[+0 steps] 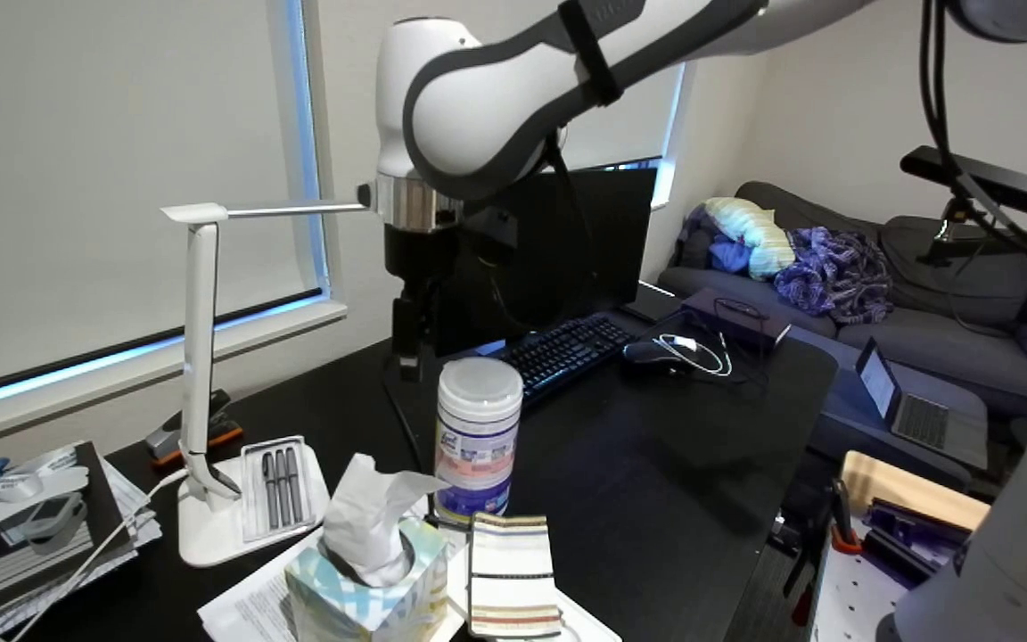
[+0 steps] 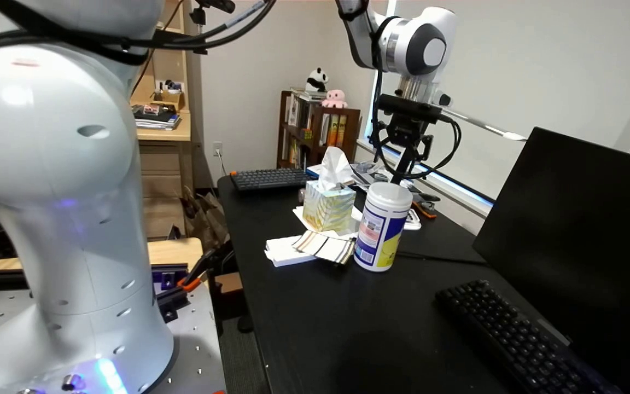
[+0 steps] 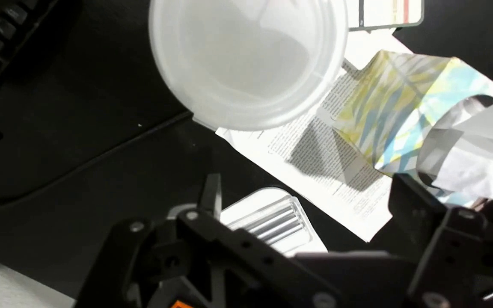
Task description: Move the white jar to the middle of the desk
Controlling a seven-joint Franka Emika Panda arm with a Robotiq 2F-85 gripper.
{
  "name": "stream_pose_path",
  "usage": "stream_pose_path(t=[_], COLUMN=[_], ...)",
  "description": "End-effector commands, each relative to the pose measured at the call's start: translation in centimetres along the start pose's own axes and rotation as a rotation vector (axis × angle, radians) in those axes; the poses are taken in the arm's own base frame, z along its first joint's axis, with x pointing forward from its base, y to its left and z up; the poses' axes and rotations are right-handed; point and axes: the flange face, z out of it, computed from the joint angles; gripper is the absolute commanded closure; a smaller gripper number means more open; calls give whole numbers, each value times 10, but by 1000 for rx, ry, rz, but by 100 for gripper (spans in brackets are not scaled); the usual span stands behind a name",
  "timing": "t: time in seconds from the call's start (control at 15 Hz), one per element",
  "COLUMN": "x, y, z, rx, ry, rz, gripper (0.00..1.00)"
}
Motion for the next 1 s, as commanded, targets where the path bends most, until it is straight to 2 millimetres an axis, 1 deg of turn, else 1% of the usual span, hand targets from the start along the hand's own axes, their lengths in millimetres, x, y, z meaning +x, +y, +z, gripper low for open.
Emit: stream_pose_path(t=[0.0,0.33,0.53,0.73,0.87,0.93], x=[-3,-10,-11,-15,-21,-25], y=[12,22,14,8,5,4], z=[16,33,45,53,53,48], rx=[-37,-110,-100,-93,-88,-89], ry=[-27,0,32,25,7,5], rz=[-105,-177,-192,-192,-190,-175], gripper=[0,0,0,0,0,0])
